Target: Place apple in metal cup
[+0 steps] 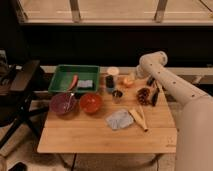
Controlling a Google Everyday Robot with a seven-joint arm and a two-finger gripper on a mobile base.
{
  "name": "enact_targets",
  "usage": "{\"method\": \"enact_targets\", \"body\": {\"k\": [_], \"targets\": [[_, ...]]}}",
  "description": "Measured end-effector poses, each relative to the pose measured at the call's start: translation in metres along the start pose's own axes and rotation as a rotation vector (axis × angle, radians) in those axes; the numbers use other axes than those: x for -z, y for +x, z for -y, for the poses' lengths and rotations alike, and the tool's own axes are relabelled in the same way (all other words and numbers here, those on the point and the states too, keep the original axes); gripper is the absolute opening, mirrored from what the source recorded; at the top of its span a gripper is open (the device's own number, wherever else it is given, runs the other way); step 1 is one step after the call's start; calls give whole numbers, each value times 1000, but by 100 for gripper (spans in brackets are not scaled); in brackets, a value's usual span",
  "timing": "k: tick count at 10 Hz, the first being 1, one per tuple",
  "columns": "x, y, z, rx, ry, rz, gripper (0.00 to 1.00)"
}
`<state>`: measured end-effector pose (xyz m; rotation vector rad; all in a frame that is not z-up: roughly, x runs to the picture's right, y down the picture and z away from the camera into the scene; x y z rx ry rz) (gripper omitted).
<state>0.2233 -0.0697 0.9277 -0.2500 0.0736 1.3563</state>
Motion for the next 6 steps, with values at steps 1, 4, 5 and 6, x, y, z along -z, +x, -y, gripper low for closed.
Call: {"method": "enact_targets", "body": {"k": [1, 4, 5, 6], "targets": [[-6, -1, 2, 6, 14, -3, 75], [-22, 0, -3, 22, 19, -24, 75], [-28, -1, -5, 26, 16, -31, 75], [-32, -2, -7, 29, 13, -36, 75]]}}
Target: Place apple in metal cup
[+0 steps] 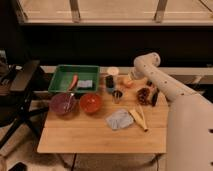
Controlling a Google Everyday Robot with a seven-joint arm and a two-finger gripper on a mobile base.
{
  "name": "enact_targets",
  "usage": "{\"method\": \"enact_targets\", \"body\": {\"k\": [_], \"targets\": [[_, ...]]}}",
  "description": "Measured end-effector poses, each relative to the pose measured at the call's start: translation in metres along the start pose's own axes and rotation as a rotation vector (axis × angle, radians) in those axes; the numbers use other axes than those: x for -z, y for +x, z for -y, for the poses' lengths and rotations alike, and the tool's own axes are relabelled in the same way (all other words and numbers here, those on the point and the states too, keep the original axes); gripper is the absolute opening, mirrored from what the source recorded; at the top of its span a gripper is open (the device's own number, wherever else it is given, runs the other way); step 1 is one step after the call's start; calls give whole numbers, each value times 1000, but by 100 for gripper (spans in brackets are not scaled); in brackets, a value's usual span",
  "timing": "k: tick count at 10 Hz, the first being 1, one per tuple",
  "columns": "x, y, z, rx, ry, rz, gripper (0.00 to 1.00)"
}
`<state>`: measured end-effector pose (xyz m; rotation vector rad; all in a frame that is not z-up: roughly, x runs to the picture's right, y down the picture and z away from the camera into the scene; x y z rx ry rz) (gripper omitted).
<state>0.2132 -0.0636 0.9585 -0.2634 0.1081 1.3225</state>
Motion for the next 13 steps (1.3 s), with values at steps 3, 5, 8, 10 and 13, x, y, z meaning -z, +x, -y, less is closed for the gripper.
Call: {"method": "enact_targets", "body": {"k": [3, 5, 8, 10, 13], "targets": [[-15, -6, -6, 11, -15, -12, 75], [-24, -12, -10, 25, -13, -13, 75], [-41, -16, -6, 35, 9, -26, 75], [-53, -16, -5, 42, 26, -38, 75], [-71, -10, -1, 42, 21, -72, 72]]}}
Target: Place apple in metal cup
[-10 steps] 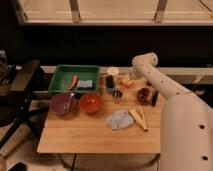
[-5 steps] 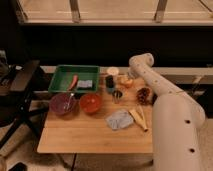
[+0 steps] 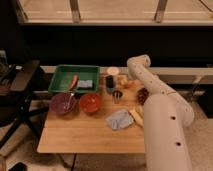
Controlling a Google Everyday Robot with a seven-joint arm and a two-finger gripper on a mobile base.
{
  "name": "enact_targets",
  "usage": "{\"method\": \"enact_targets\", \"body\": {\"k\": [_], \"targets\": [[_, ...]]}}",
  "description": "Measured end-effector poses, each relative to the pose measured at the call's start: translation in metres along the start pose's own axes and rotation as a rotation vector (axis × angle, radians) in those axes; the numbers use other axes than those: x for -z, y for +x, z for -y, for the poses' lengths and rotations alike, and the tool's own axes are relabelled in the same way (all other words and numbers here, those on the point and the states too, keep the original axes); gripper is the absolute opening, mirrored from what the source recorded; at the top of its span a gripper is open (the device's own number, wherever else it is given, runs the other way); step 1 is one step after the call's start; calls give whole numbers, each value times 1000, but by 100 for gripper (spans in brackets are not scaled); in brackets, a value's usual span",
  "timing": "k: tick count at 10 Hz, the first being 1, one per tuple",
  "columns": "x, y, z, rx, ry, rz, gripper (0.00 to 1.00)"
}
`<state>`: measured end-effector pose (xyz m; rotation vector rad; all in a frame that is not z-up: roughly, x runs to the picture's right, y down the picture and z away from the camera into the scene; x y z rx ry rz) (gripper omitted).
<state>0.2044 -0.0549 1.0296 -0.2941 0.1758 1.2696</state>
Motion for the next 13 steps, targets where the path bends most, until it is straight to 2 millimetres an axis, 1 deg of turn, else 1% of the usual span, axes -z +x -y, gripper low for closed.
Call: {"method": "enact_targets", "body": {"k": [1, 2, 4, 5, 6, 7, 8, 11, 12, 13], "targets": [[-3, 2, -1, 9, -9, -4, 63], [-2, 3, -4, 25, -22, -5, 51], [2, 4, -7, 41, -36, -1, 33], [11, 6, -7, 50, -52, 7, 20], [23, 7, -6, 60, -63, 15, 11], [37, 8, -5, 68, -72, 23, 4], [60, 12, -7, 85, -84, 29, 0], [126, 35, -19, 152, -106, 39, 0], [155, 47, -31, 190, -133, 35, 0], [167, 54, -37, 210, -145, 31, 0]]}}
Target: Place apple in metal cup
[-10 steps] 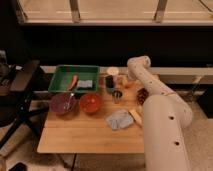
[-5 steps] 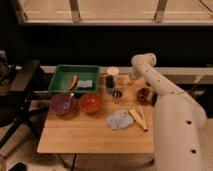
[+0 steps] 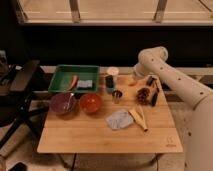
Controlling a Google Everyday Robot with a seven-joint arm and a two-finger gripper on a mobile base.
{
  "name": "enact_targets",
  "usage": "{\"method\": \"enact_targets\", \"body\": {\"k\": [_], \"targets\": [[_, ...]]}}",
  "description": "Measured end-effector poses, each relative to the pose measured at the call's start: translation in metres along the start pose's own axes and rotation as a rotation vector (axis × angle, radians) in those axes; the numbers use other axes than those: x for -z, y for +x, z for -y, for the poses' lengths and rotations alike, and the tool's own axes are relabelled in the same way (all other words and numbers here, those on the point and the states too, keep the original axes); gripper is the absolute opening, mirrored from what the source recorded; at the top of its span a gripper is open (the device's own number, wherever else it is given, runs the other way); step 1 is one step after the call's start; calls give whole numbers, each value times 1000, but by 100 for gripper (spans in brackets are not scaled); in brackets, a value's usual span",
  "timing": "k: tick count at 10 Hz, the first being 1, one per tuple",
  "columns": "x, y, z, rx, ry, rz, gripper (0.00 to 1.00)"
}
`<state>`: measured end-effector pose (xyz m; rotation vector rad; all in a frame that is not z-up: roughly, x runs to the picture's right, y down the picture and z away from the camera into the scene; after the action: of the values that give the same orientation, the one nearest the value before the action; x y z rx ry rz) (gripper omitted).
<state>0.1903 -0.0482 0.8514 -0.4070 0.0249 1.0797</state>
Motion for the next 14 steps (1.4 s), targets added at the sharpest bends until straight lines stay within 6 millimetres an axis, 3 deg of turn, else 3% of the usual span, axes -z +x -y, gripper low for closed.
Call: {"method": "enact_targets", "body": {"k": [2, 7, 11, 14], "targets": [[9, 2, -7, 16, -9, -2, 0], [2, -5, -17, 76, -41, -7, 0], [-26, -32, -78, 197, -132, -28, 0], [-48, -27, -96, 234, -161, -65, 22]]}}
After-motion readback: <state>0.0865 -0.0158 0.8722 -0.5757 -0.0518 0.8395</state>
